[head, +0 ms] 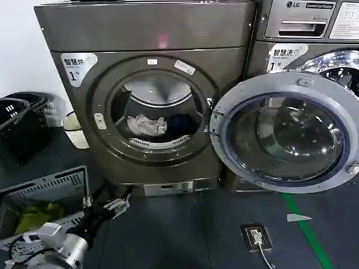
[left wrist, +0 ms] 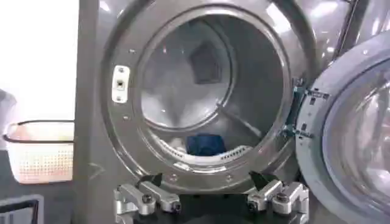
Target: Grasp the clothes from the dryer.
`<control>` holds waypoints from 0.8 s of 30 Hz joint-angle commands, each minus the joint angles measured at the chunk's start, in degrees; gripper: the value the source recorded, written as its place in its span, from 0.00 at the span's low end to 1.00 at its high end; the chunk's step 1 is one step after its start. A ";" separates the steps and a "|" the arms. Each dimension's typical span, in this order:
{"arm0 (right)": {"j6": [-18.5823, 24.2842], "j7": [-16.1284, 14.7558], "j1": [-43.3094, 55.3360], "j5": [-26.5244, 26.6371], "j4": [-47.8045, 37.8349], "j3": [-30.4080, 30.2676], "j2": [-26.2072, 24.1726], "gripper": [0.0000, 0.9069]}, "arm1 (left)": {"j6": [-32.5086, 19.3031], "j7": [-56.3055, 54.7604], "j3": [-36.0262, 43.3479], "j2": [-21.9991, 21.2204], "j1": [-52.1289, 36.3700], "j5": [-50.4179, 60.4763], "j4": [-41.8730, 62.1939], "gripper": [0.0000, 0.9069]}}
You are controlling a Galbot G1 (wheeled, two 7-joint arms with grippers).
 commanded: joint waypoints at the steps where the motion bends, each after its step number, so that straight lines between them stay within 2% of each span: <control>1: 1.27 -1.25 0.18 0.06 0.42 -0.89 0.27 1.00 | -0.01 0.18 -0.32 -0.22 0.04 0.00 -0.52 1.00; 5: 2.51 -2.38 0.65 0.14 1.78 -2.08 0.82 1.00 | -0.10 0.27 -0.61 0.13 0.07 -0.16 -0.86 1.00; 24: 3.37 -2.30 0.78 0.42 1.40 -2.07 0.98 1.00 | -0.13 0.24 -2.30 1.16 0.27 -1.31 -0.93 1.00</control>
